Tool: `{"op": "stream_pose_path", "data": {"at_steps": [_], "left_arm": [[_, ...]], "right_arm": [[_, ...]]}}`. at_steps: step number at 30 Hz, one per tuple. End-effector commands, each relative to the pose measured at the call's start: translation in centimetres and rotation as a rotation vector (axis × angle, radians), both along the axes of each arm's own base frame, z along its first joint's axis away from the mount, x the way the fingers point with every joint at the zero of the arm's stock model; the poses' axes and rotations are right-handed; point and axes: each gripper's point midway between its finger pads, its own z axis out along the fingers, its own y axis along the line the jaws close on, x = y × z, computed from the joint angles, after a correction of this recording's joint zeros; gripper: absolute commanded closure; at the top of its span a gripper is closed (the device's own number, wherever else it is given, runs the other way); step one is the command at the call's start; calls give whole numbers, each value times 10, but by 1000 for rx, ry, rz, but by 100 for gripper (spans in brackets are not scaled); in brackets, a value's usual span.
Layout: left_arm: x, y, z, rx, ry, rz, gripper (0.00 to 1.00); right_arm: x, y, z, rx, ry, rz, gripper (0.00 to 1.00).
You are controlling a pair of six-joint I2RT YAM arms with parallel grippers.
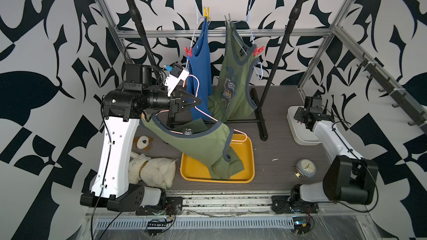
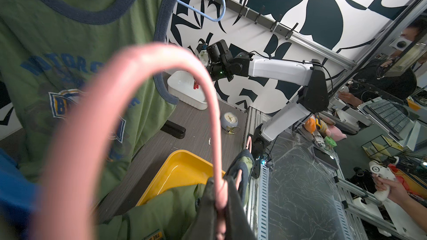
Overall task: Remove the clothespins securing tank tops to the hanger
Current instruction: Place the clothespin in the storage box.
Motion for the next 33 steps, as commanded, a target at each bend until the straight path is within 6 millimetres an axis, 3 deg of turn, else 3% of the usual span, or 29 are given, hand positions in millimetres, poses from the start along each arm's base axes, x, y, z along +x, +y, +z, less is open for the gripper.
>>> {"op": "stream_pose_path", "data": {"at_steps": [1, 12, 20, 26, 33], "left_arm": [[-4, -2, 2, -9, -17, -21, 100], [-1, -4, -3, -6, -1, -27, 100], [0, -5, -4, -6, 4, -31, 100], [-1, -7, -5, -6, 4, -40, 100], [-2, -12, -7, -9, 14, -60, 100]], "right_arm": [[10, -16, 0, -14, -47, -54, 100], [18, -23, -46, 31, 46, -53, 86], [19, -22, -67, 58, 100, -52, 59], [15, -24, -63, 47, 104, -62, 52], [-1, -13, -25, 87, 11, -56, 54]]}}
